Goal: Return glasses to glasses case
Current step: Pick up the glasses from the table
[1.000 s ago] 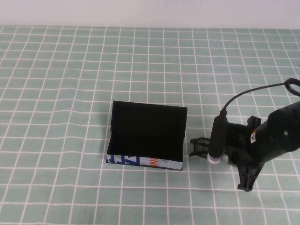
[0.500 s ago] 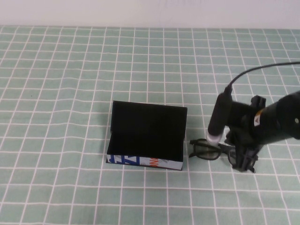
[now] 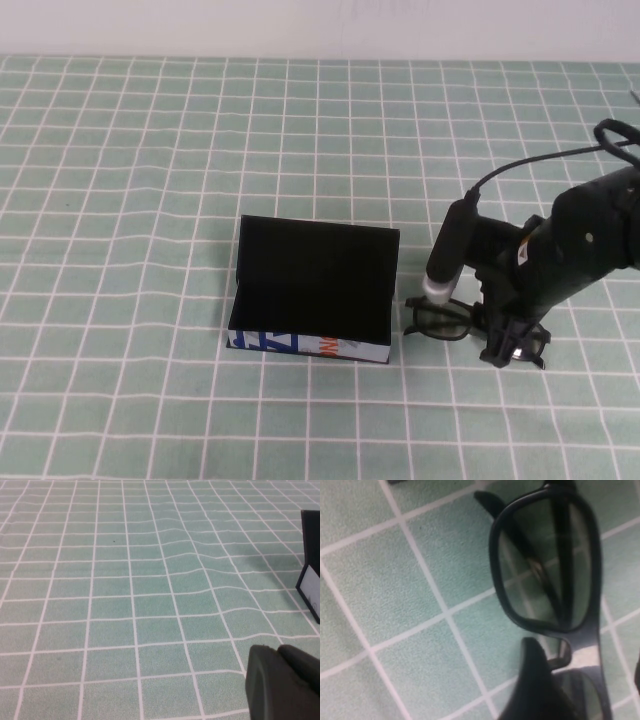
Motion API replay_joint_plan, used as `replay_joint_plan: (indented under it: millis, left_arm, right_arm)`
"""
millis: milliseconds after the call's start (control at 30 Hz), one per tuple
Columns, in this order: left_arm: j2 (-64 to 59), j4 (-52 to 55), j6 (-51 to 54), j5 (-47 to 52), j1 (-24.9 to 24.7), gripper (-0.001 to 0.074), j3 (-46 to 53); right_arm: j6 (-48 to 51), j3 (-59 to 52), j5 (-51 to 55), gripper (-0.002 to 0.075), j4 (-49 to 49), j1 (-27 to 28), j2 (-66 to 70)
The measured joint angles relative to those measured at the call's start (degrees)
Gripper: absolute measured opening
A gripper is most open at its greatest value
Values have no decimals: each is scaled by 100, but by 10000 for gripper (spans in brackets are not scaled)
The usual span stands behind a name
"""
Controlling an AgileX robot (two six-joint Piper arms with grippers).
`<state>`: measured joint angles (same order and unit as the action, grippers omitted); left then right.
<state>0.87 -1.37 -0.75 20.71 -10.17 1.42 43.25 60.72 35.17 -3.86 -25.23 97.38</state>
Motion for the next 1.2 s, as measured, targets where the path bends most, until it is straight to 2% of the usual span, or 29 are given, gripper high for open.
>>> replay_joint_plan:
  millis: [467, 600, 733, 767, 1067, 1200]
  left_arm:
    - [0, 0, 0, 0, 0, -4, 0]
    - [0, 0, 0, 0, 0, -4, 0]
    - [0, 0, 0, 0, 0, -4, 0]
    - [0, 0, 0, 0, 0, -4, 0]
    - [0, 0, 0, 0, 0, -4, 0]
    - [0, 0, 0, 0, 0, -4, 0]
  right_arm:
    - [0, 0, -7, 367, -16, 0, 494]
    - [0, 11, 19, 283, 7, 0, 567]
    - [0, 24, 91, 88, 7, 0, 567]
    - [0, 24, 124, 64, -5, 0, 567]
    - [0, 24, 222, 63, -66, 0, 334]
    - [0, 316, 665, 63, -186, 0, 159]
